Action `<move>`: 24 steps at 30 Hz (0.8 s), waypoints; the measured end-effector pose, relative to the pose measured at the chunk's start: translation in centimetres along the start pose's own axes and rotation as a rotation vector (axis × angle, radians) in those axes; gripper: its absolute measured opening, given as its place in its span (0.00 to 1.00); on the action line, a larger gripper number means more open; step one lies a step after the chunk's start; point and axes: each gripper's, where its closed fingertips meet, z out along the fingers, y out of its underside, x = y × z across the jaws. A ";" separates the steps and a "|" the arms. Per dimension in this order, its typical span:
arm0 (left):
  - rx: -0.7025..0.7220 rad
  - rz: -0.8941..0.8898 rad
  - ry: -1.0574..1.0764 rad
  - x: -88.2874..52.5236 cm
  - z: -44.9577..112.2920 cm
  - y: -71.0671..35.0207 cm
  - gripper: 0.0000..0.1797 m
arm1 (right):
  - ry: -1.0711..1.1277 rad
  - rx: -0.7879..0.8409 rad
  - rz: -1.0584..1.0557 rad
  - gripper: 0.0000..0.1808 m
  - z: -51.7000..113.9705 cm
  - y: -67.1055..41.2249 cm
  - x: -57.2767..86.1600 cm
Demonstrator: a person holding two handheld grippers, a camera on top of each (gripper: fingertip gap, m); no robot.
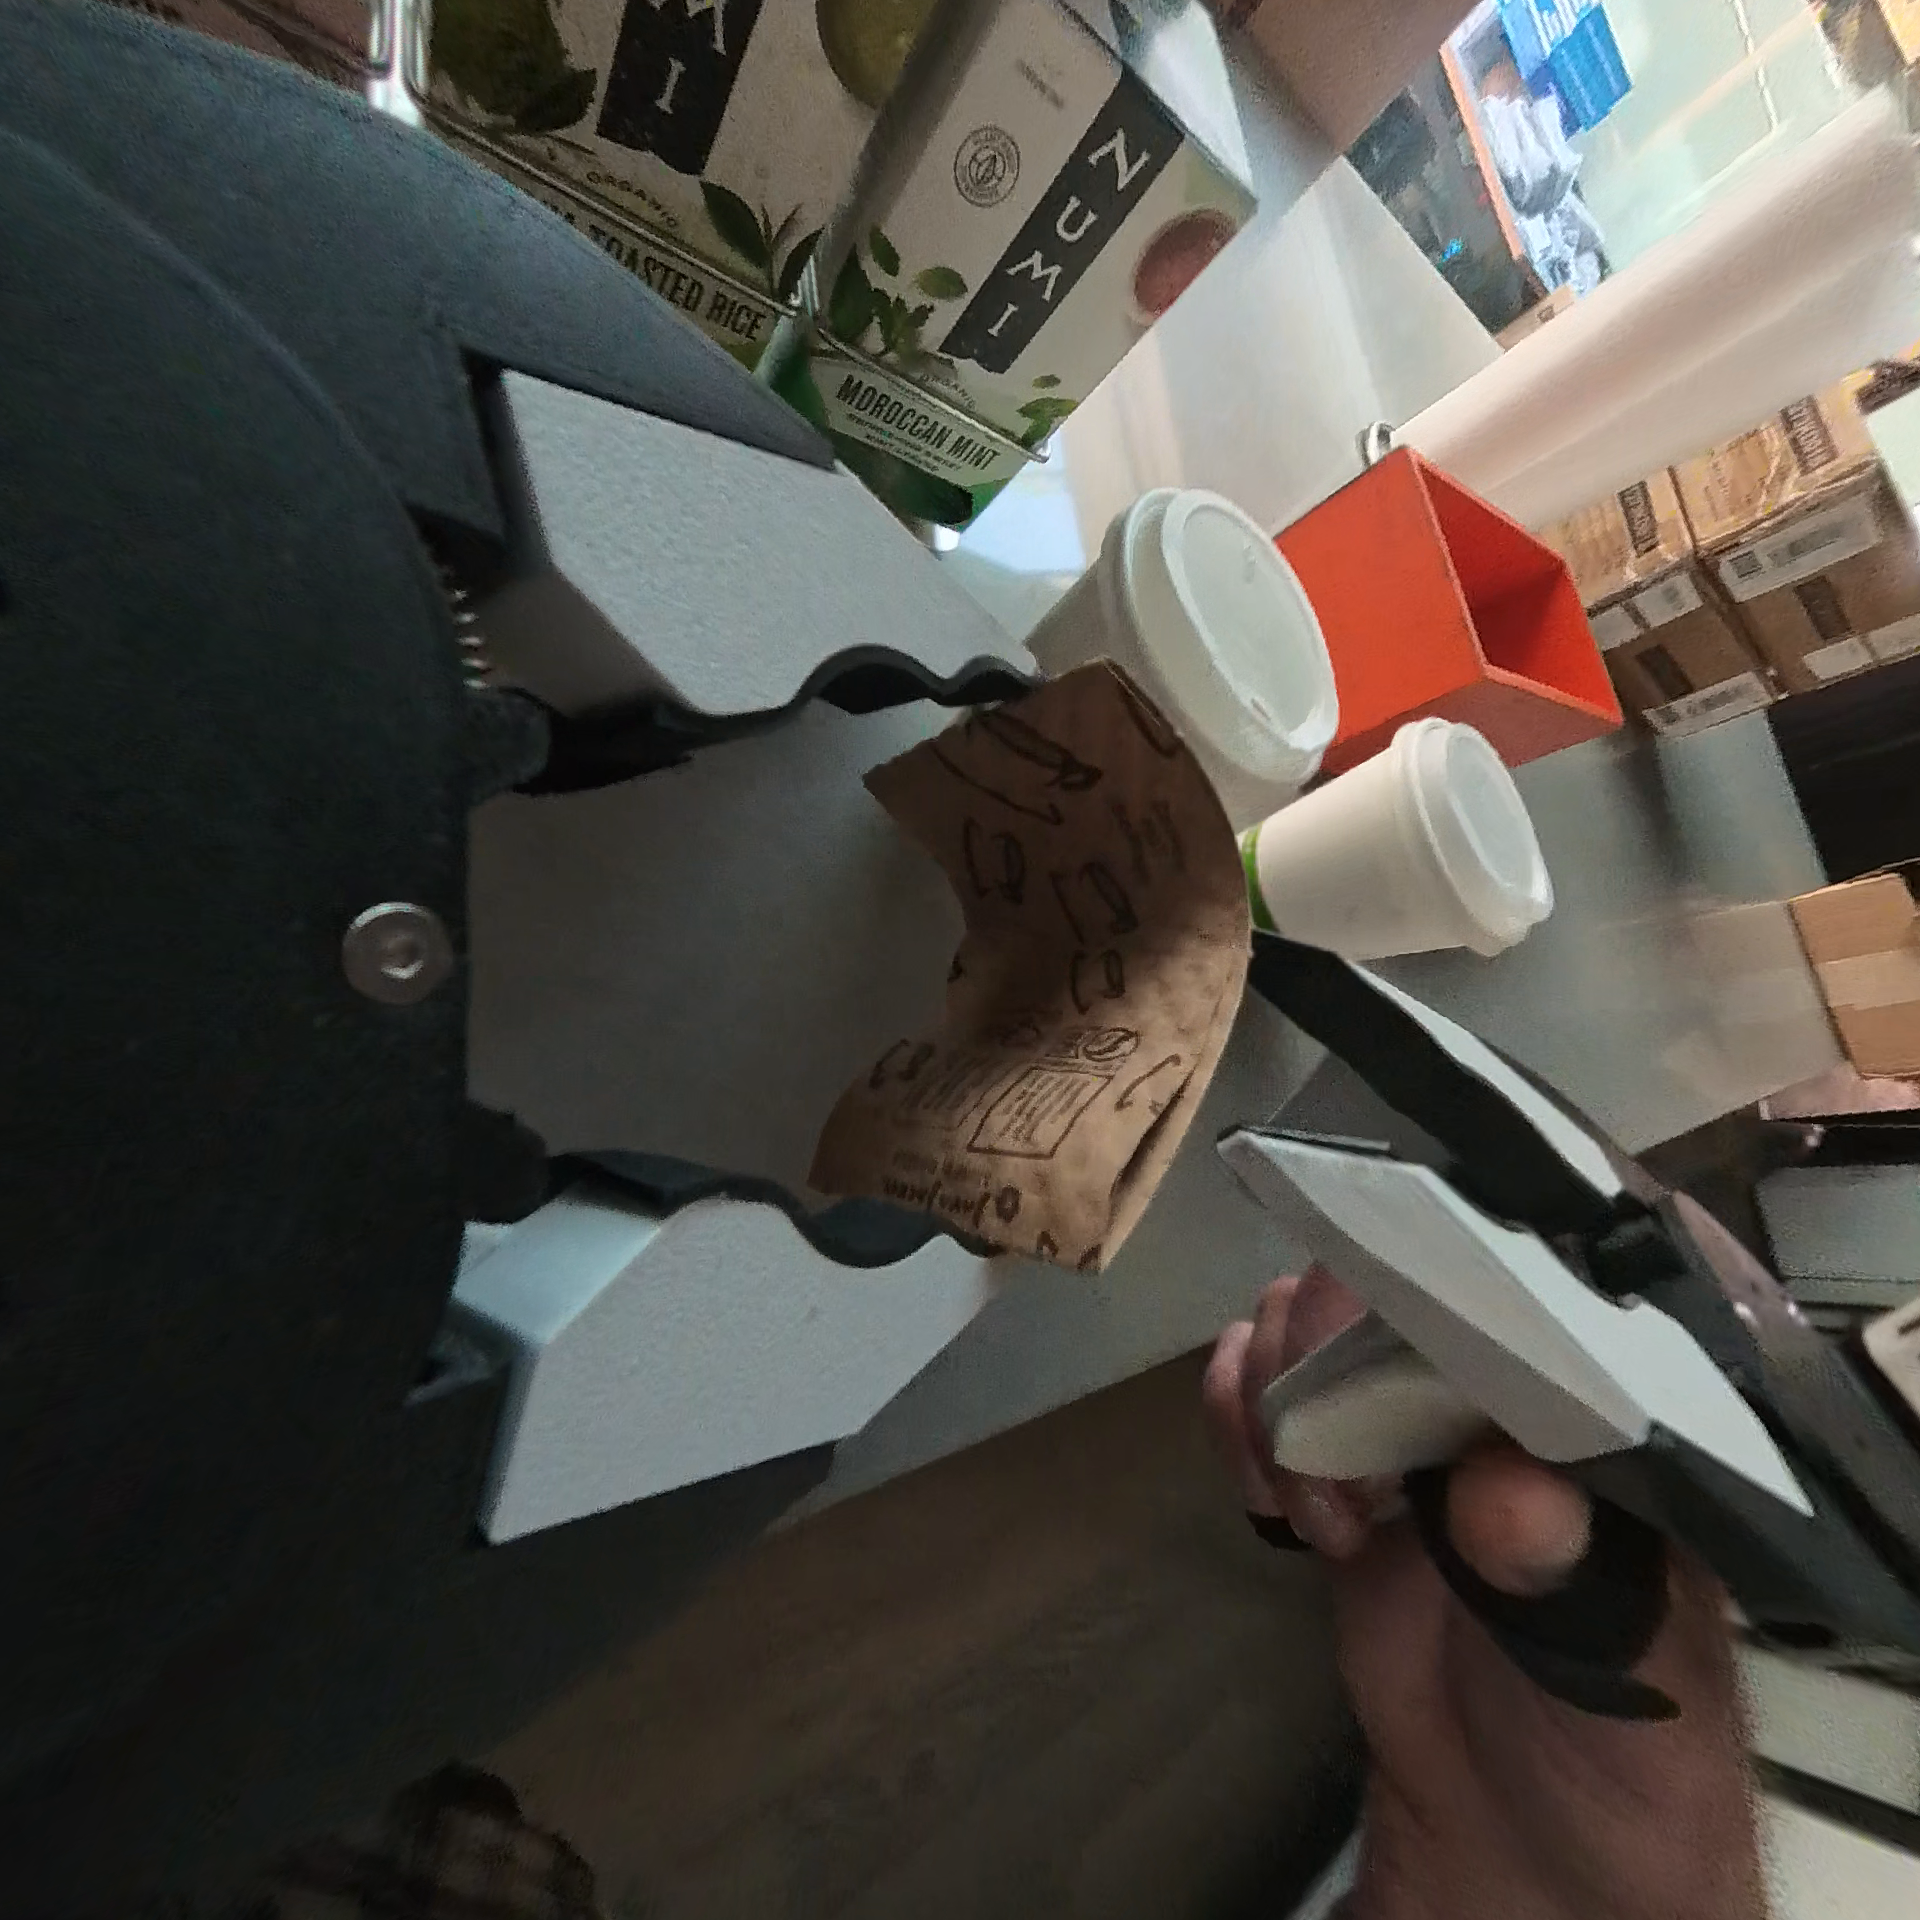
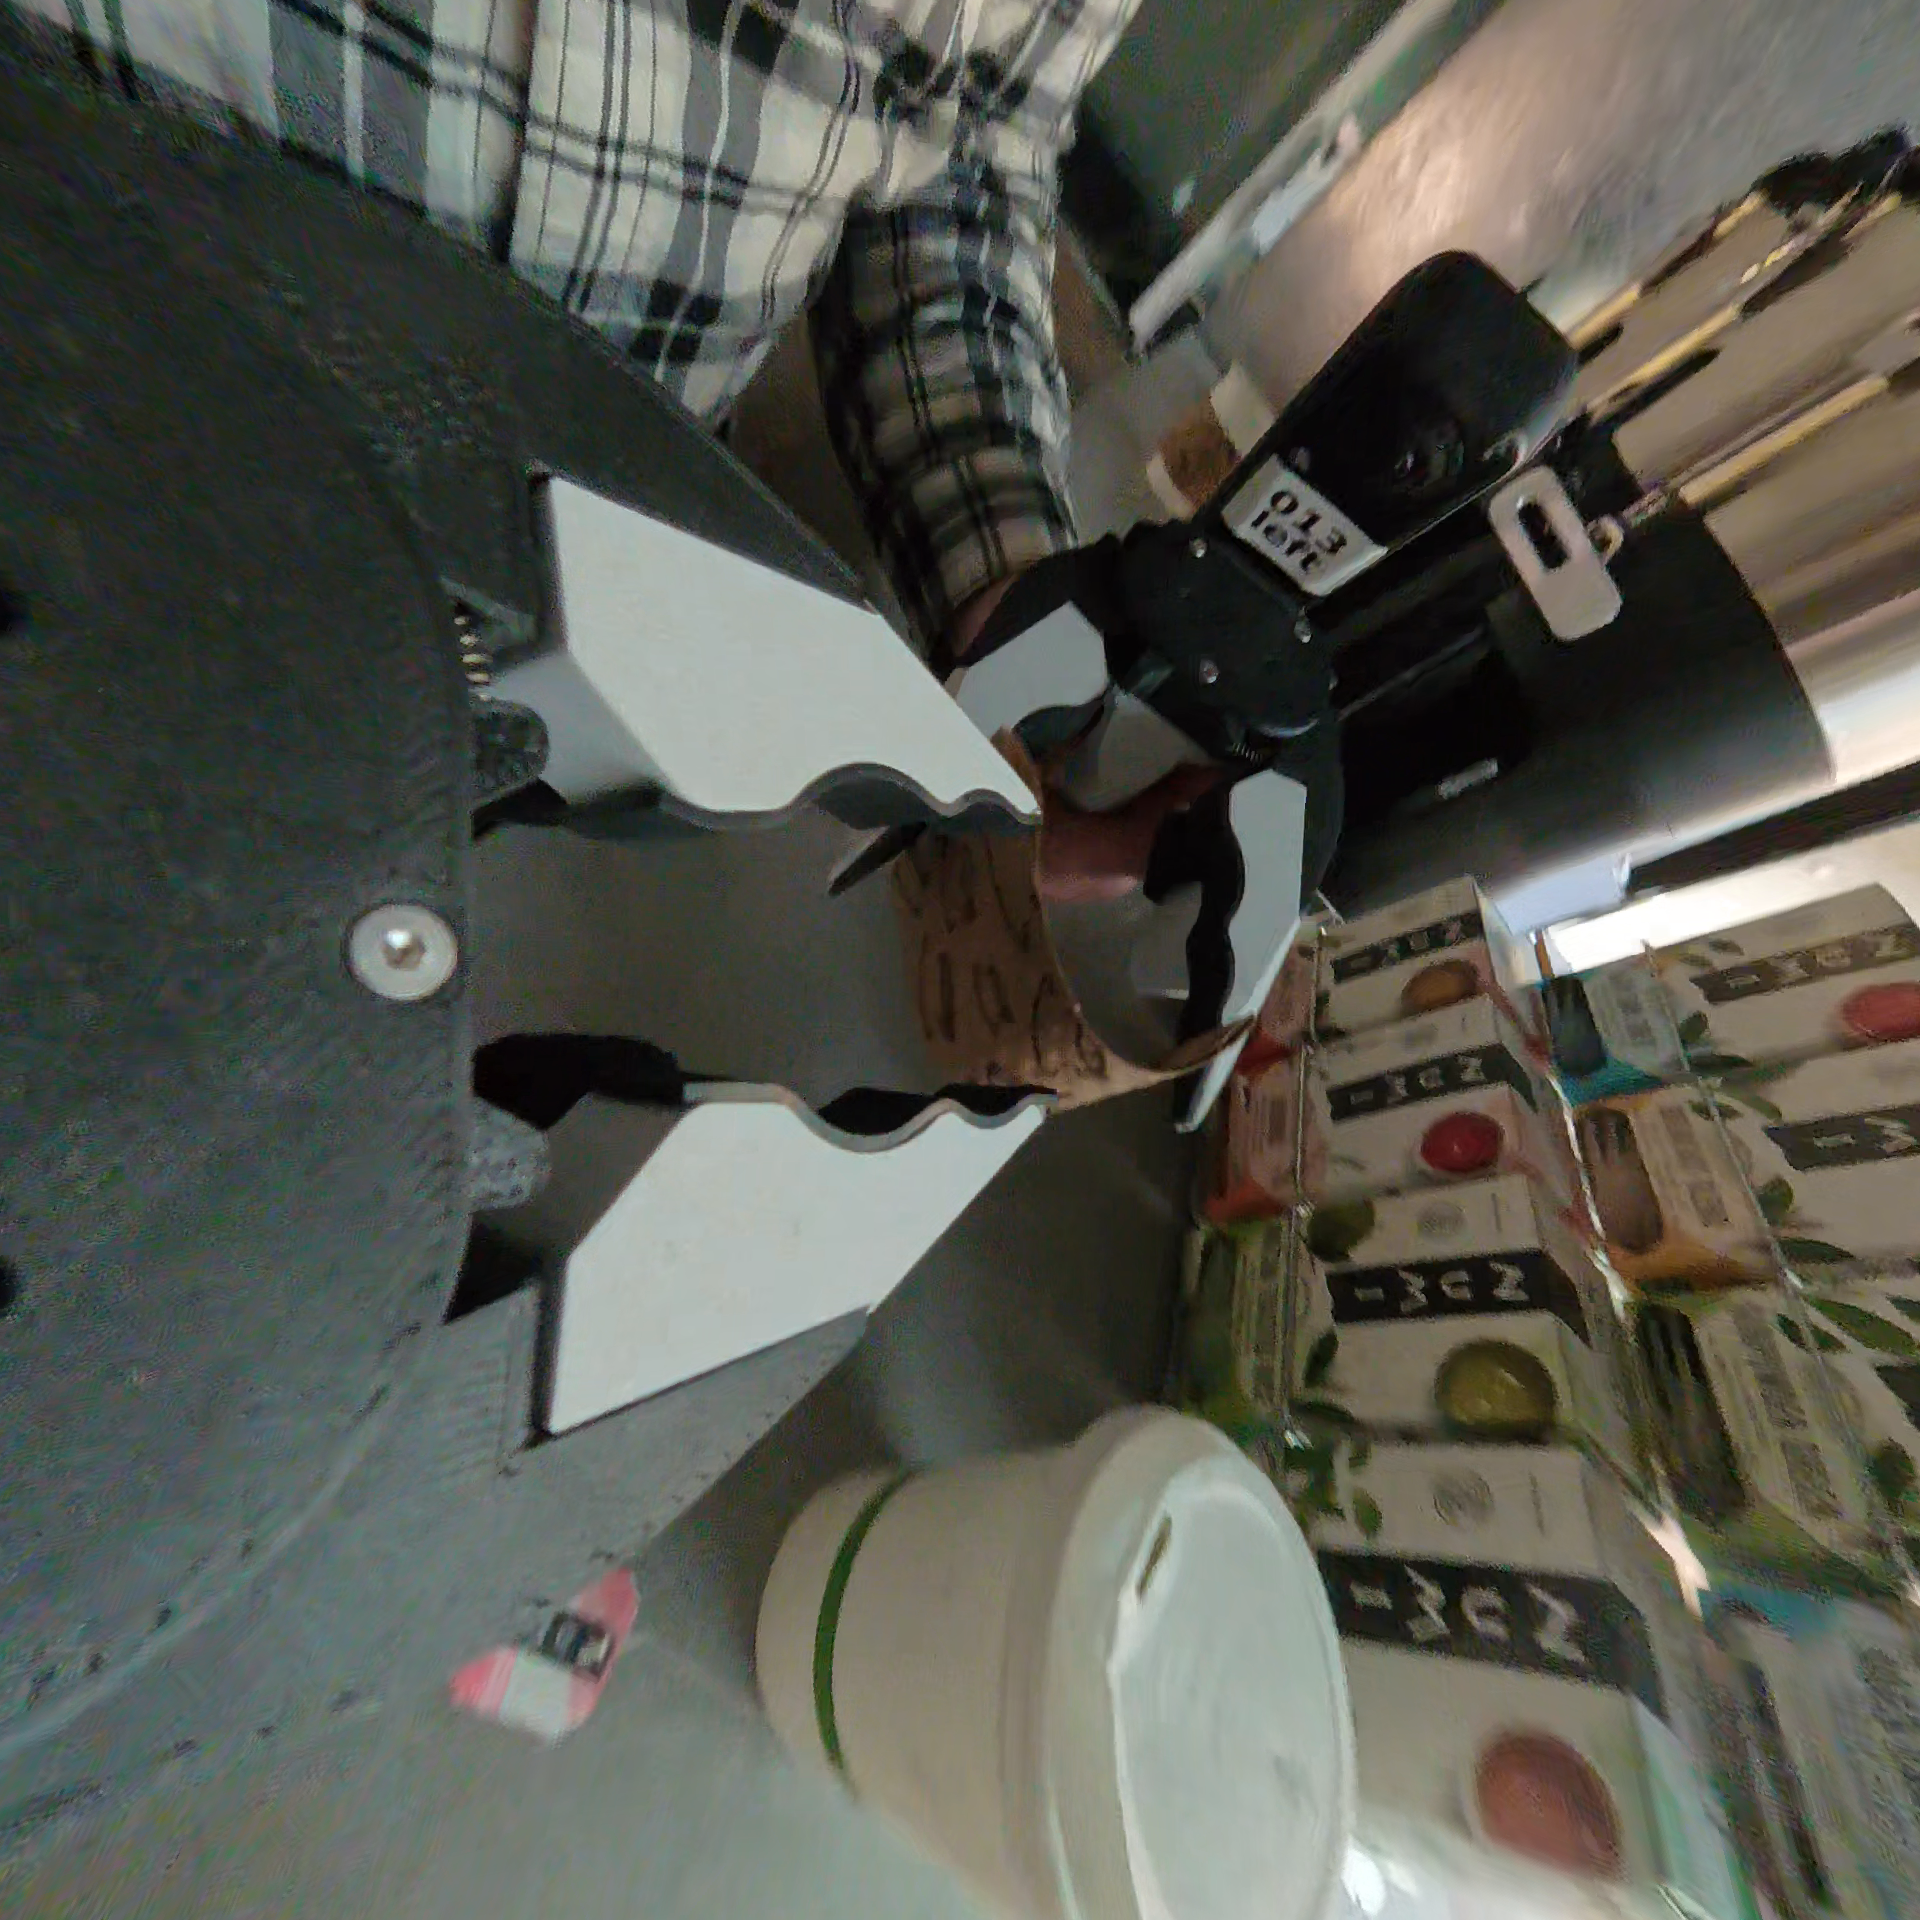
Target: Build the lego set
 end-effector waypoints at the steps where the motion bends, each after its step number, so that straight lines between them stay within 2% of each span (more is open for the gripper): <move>1: -0.014 0.008 -0.001 0.2 0.8 -0.1 0.52 | -0.031 -0.014 0.022 0.26 0.4 0.4 -0.2; 9: -0.094 0.109 -0.088 -0.1 1.0 1.6 0.51 | -0.036 -0.188 0.084 0.26 1.2 3.1 0.4; 12: -0.135 0.172 -0.123 -0.3 1.0 2.0 0.51 | -0.013 -0.216 0.094 0.21 1.2 3.7 0.6; 18: -0.212 0.306 -0.176 0.1 1.5 2.7 0.51 | 0.006 -0.252 0.159 0.21 1.2 4.9 0.9; 24: -0.209 0.291 -0.205 0.0 1.2 3.1 0.51 | 0.008 -0.260 0.172 0.15 1.2 5.6 0.7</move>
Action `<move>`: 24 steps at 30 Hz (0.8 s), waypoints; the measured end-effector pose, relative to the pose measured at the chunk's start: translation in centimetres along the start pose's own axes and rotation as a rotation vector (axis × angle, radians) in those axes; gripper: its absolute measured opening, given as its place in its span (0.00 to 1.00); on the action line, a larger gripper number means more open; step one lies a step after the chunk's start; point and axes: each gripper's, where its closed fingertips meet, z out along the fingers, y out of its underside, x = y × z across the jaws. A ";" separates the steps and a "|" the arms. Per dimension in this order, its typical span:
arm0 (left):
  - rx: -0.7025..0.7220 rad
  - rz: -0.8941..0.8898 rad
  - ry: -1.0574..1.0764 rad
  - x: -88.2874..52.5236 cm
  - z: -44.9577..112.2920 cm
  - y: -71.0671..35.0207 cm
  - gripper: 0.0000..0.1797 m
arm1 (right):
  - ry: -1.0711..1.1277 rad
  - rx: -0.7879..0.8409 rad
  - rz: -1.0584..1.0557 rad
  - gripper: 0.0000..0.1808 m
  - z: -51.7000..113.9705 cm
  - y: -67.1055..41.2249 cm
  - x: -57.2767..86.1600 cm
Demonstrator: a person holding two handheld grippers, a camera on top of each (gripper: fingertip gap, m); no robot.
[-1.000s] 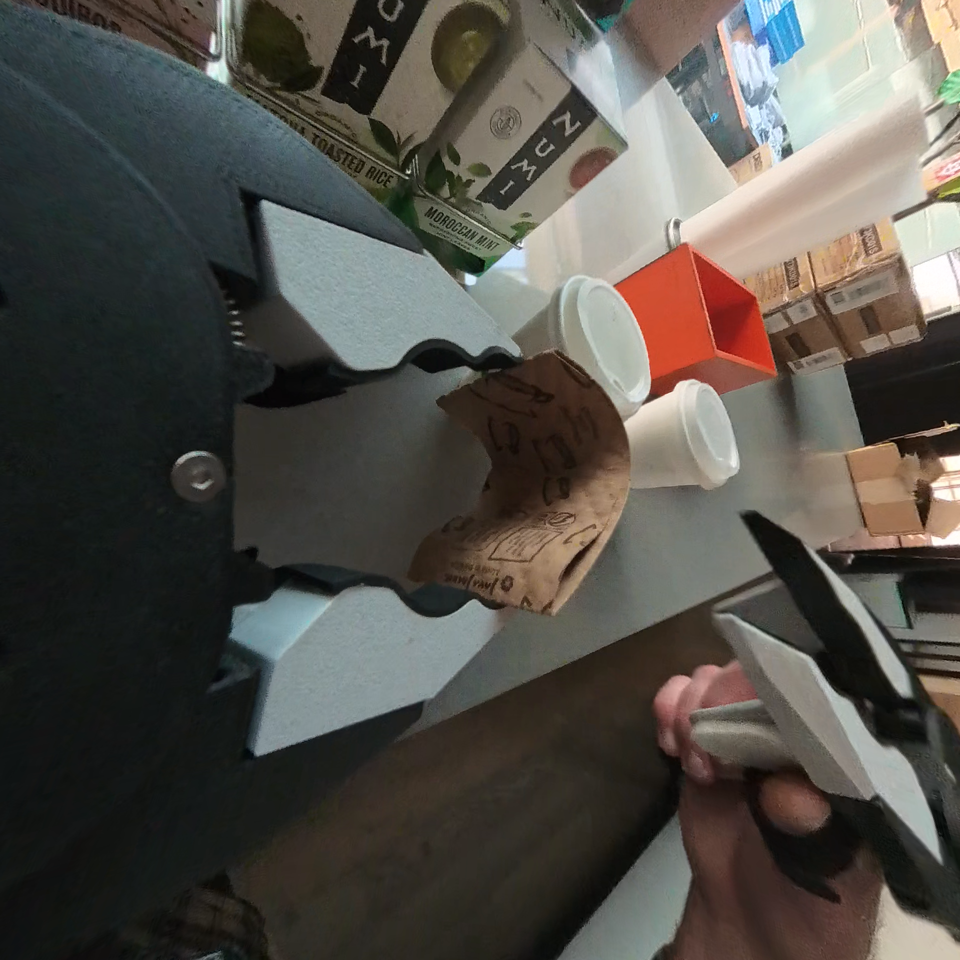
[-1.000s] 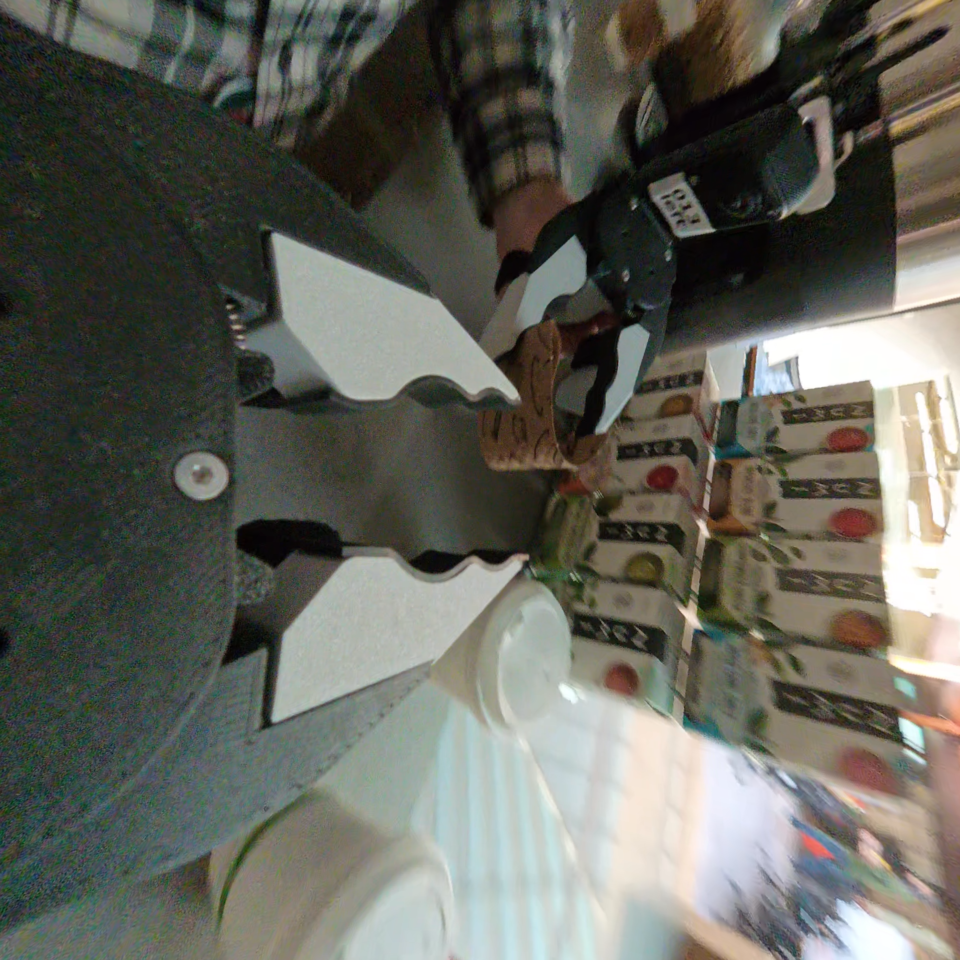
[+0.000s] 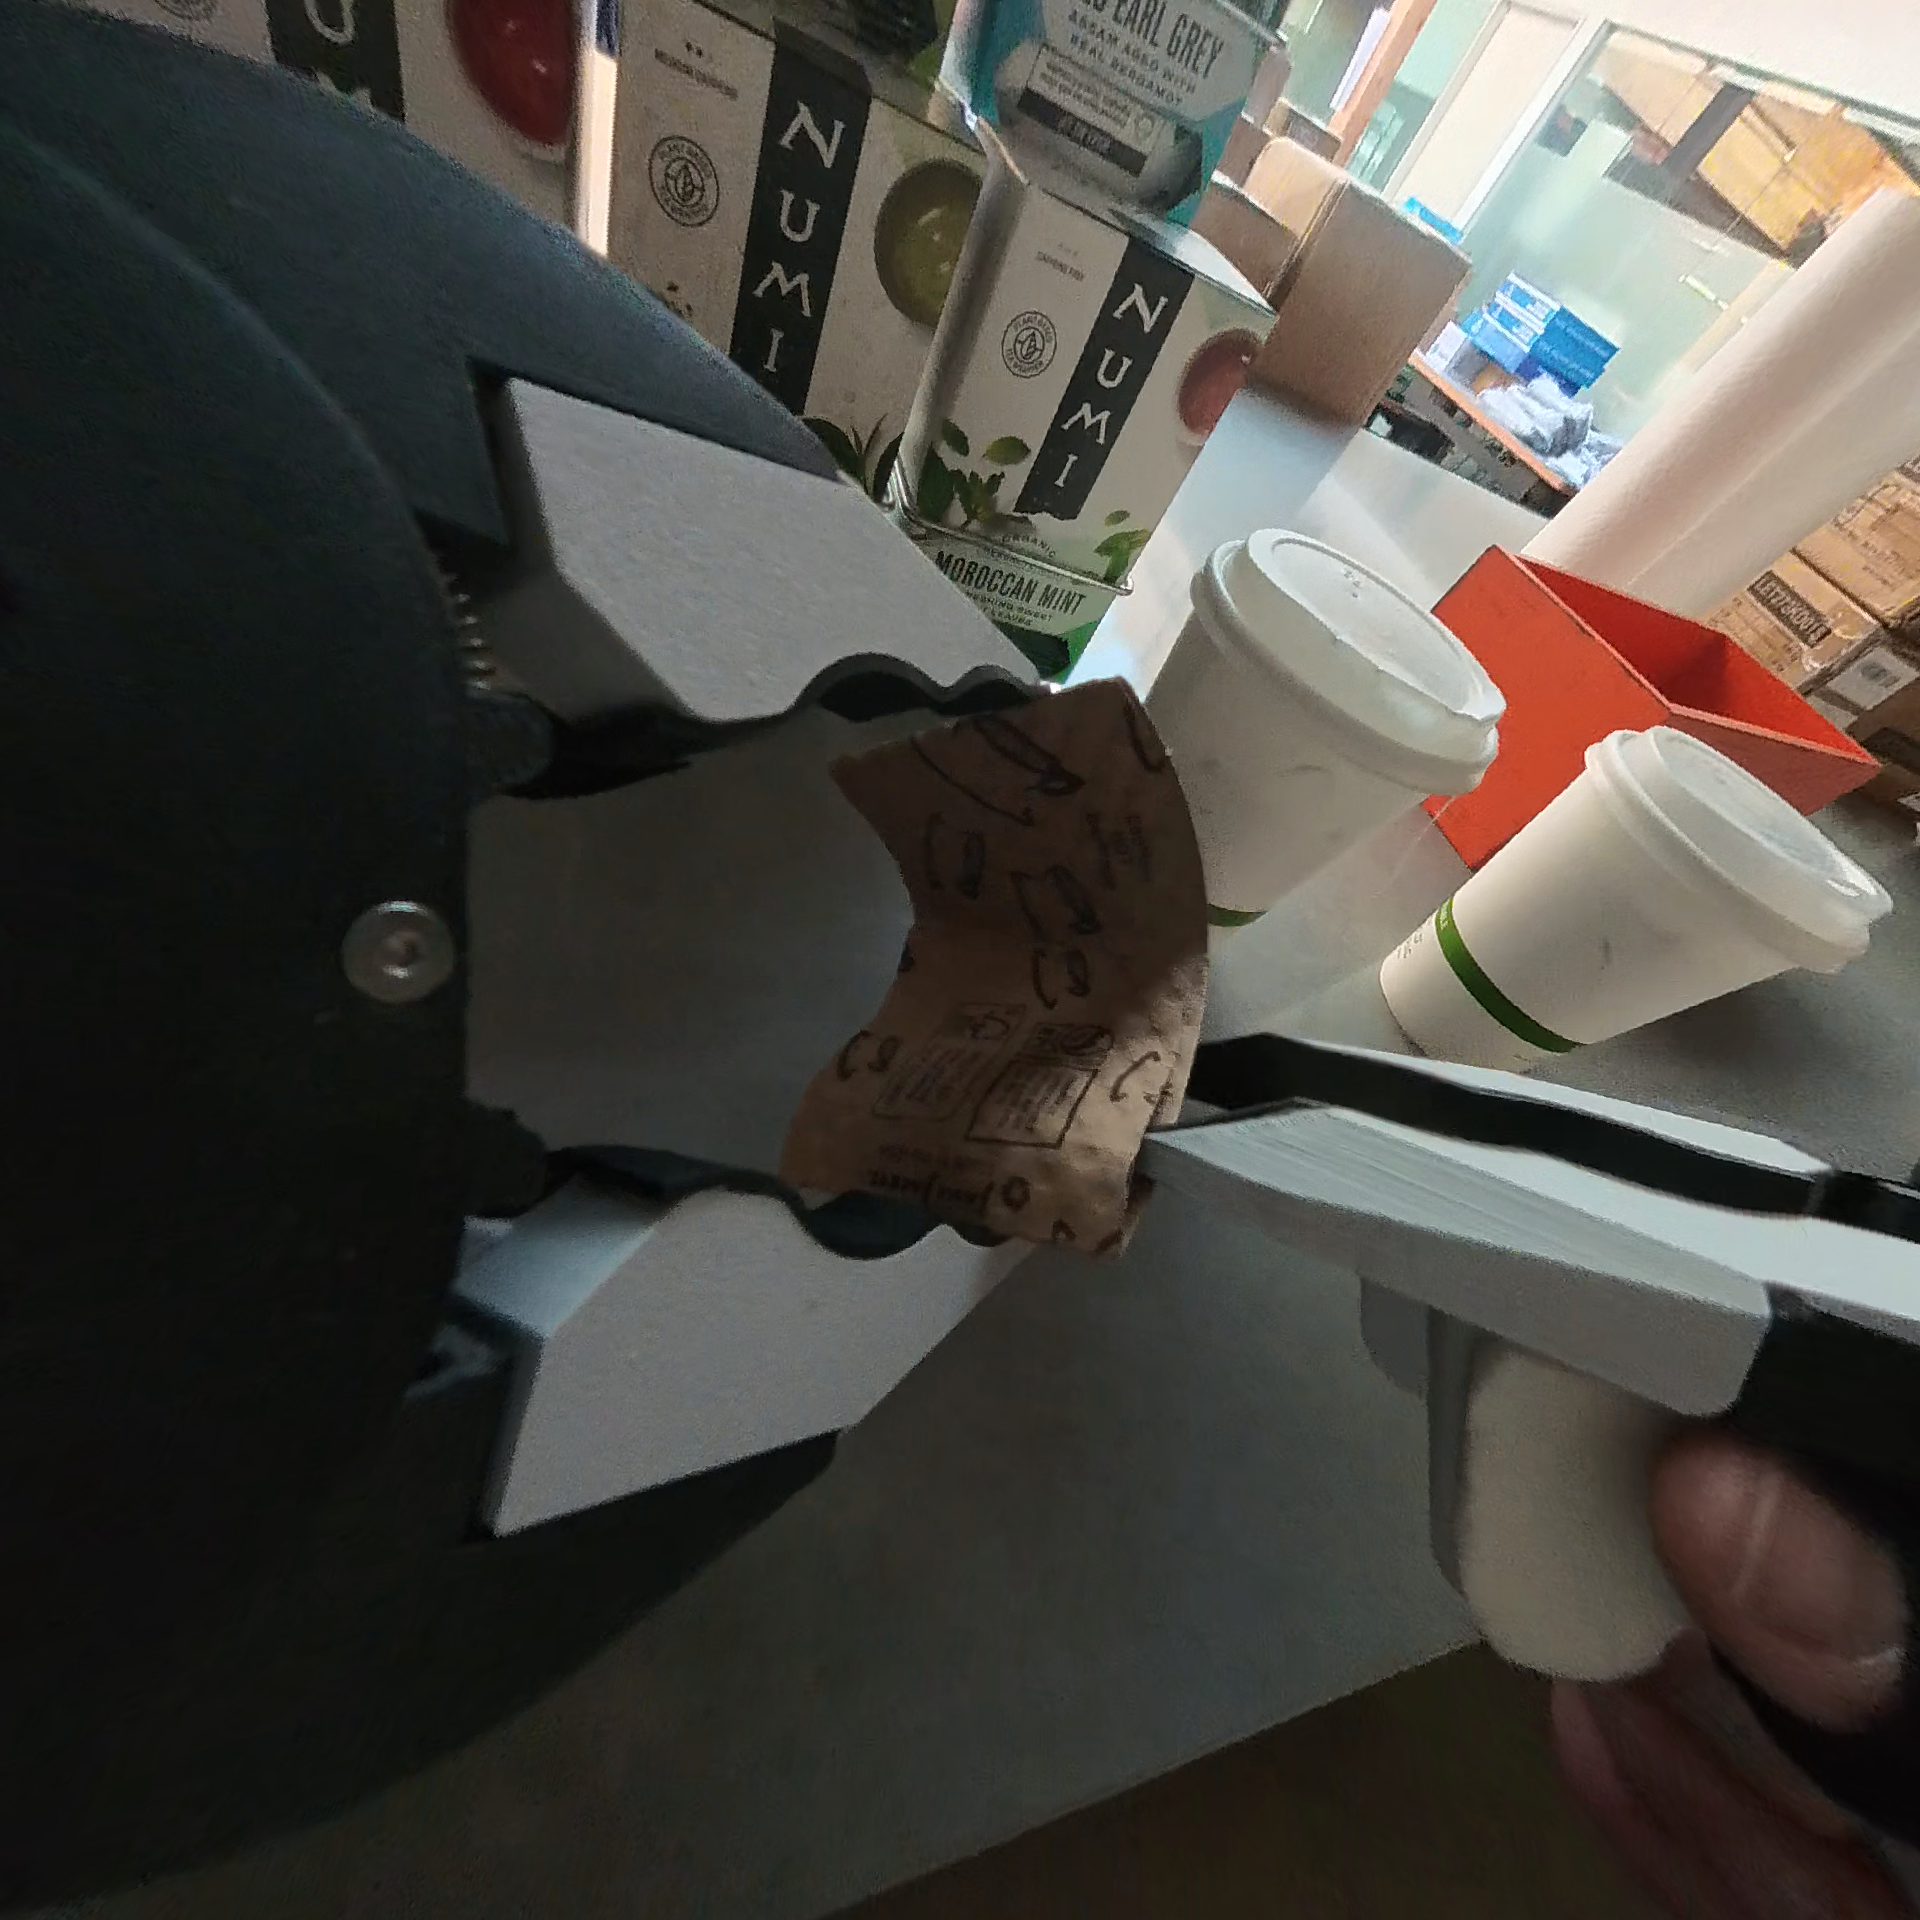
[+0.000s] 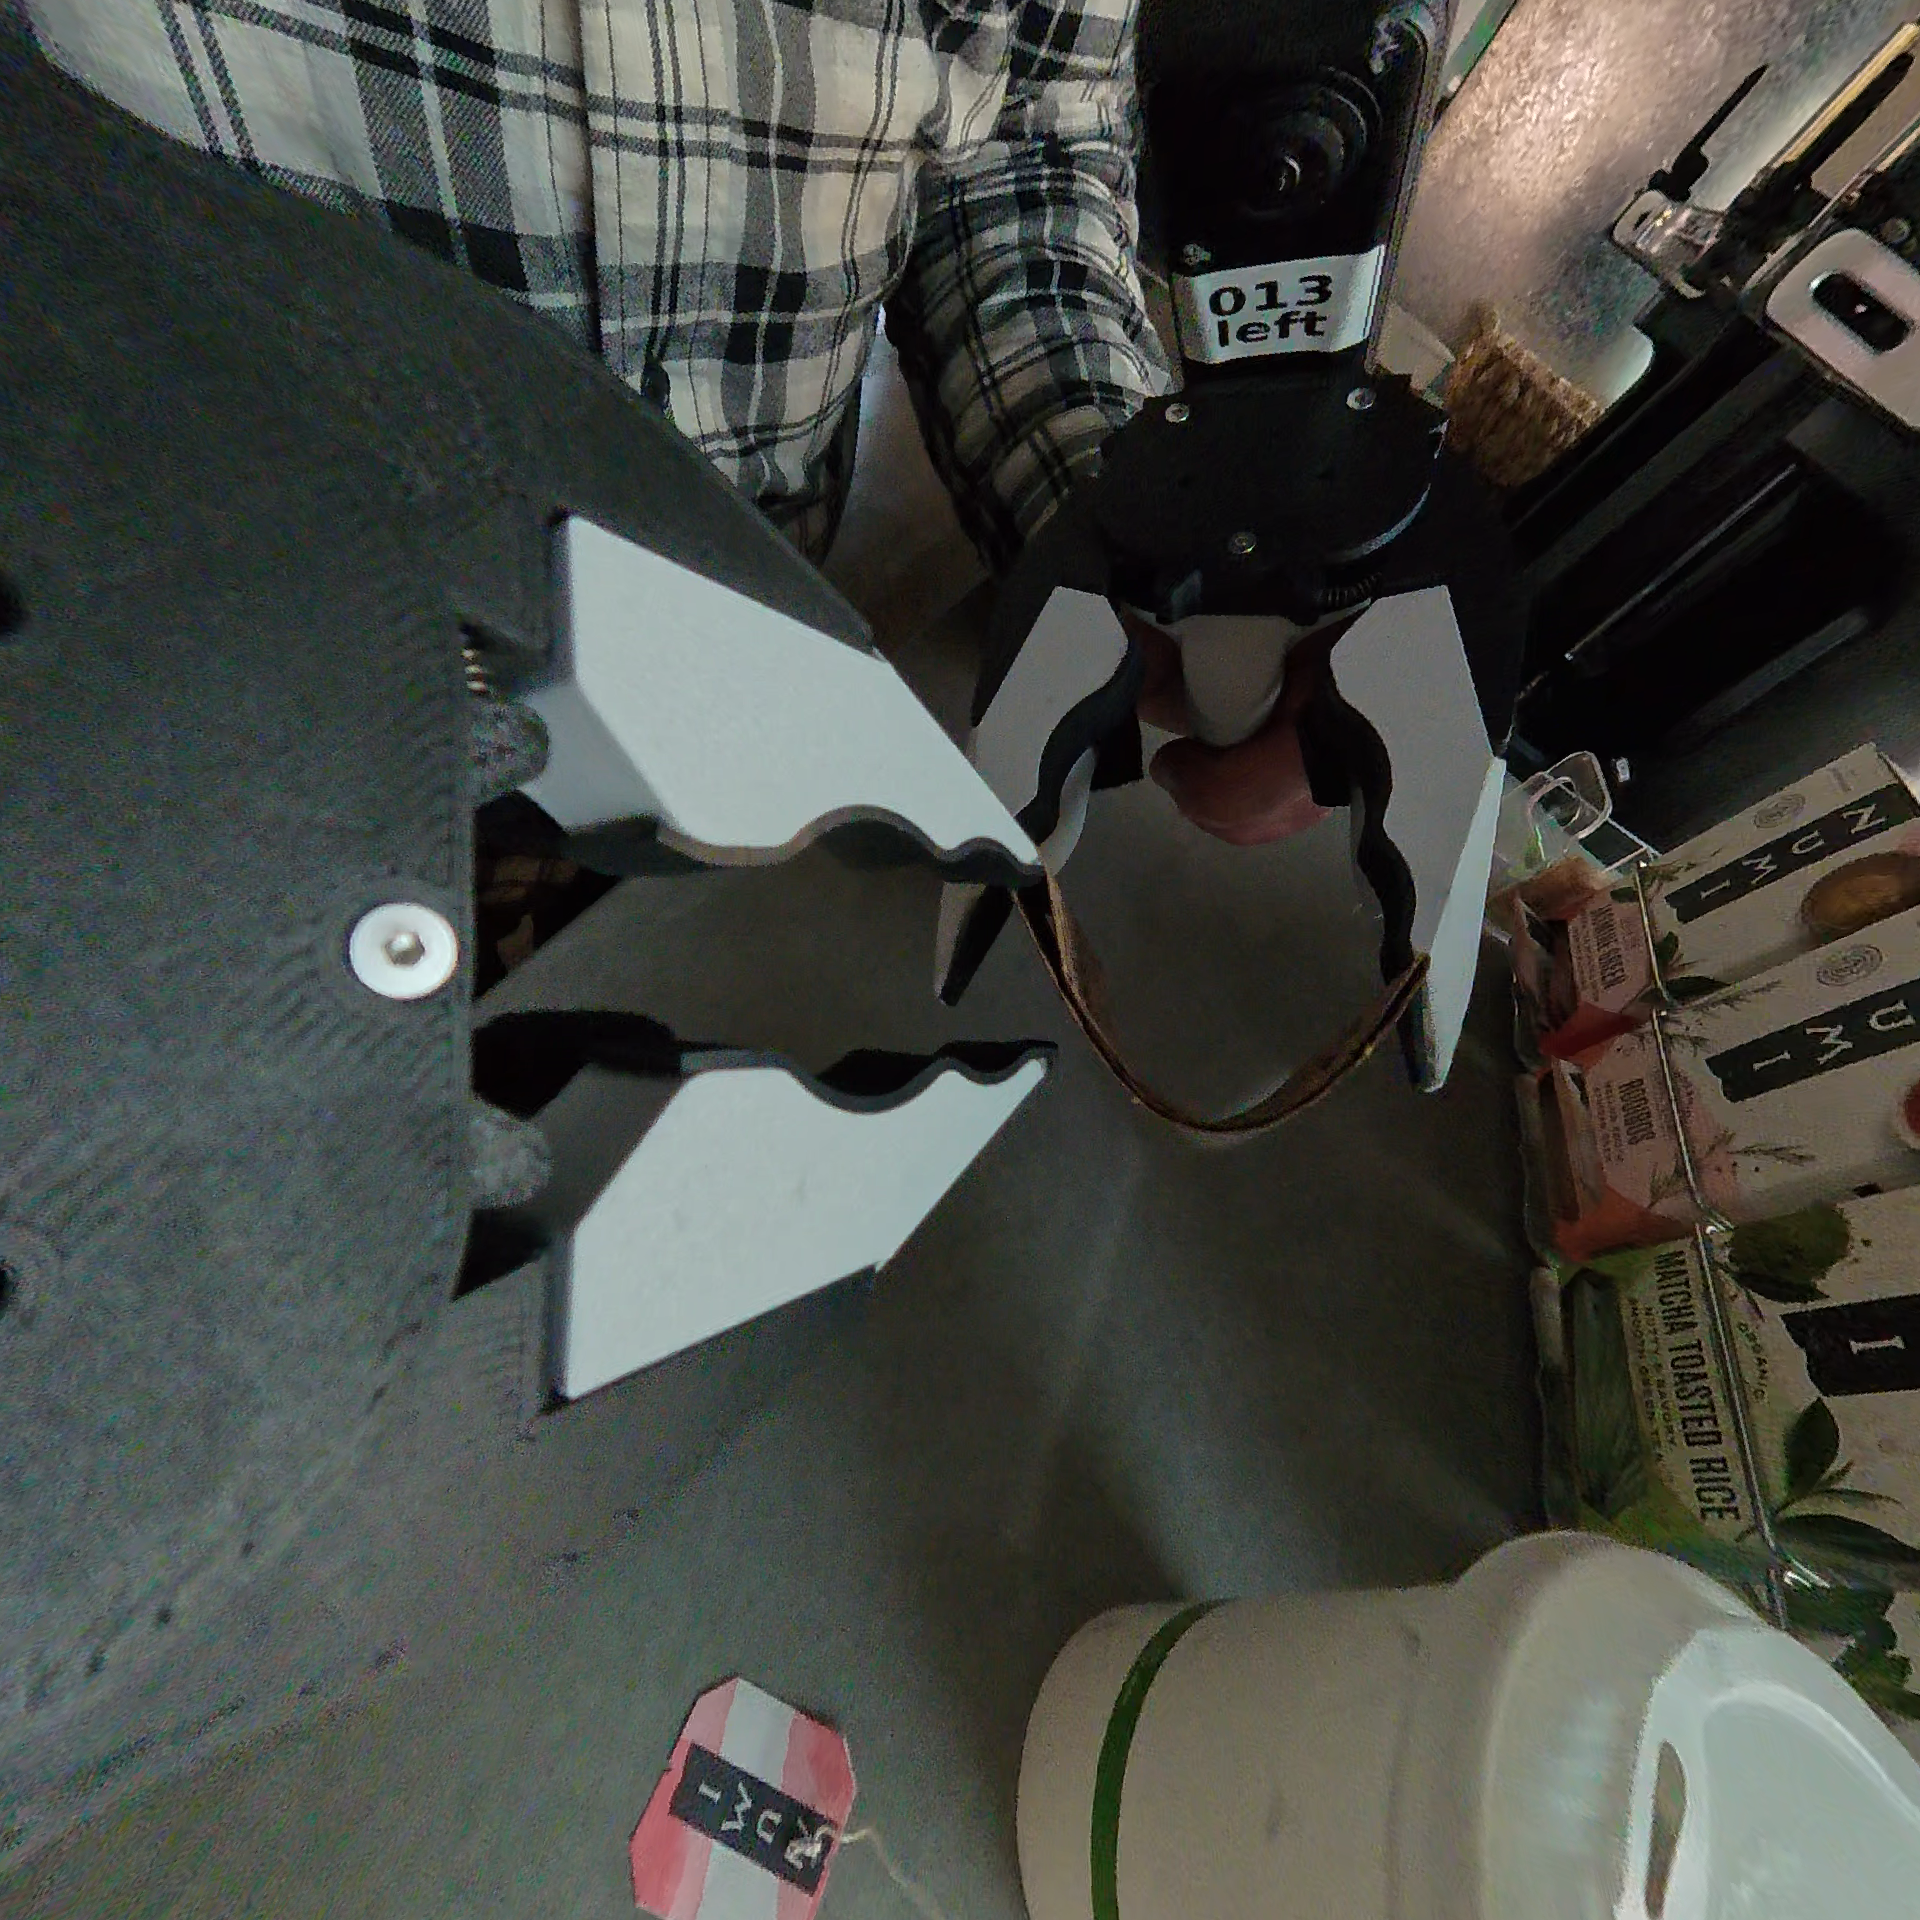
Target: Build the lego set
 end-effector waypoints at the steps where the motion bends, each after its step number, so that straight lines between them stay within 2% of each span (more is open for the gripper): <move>1: -0.003 0.005 -0.009 0.0 0.0 0.0 0.52 | -0.004 0.000 0.007 0.15 0.0 0.0 0.0; 2: -0.002 0.021 -0.031 -0.2 -0.2 0.0 0.52 | -0.017 0.008 0.024 0.15 0.1 -0.1 -0.2; 5: 0.008 0.080 -0.075 -0.5 -0.5 -0.7 0.52 | -0.031 0.007 0.047 0.06 0.2 0.1 -0.2; 8: 0.006 0.130 -0.100 -0.6 -0.6 -1.1 0.52 | -0.043 0.028 0.078 0.03 0.5 0.1 -0.1; 13: 0.009 0.125 -0.133 -1.4 -0.5 -1.0 0.61 | -0.076 0.076 0.090 0.00 0.8 -0.6 -0.2; 14: 0.007 0.102 -0.141 -1.8 -0.5 -0.9 0.65 | -0.044 0.082 0.074 0.00 0.7 -0.7 0.1; 15: 0.012 0.071 -0.143 -2.1 -0.7 -0.8 0.66 | 0.011 0.071 0.035 0.00 0.7 -0.7 0.6; 19: 0.041 -0.125 -0.121 -3.1 -1.8 -0.6 0.65 | 0.198 0.070 -0.112 0.00 -0.4 -2.1 1.9; 21: 0.110 -0.388 -0.062 -3.6 -2.6 -1.2 0.62 | 0.279 0.077 -0.199 0.00 -0.9 -3.1 1.9; 24: 0.140 -0.783 0.025 -4.5 -2.6 -0.5 0.69 | 0.391 0.084 -0.334 0.00 -1.2 -4.1 1.6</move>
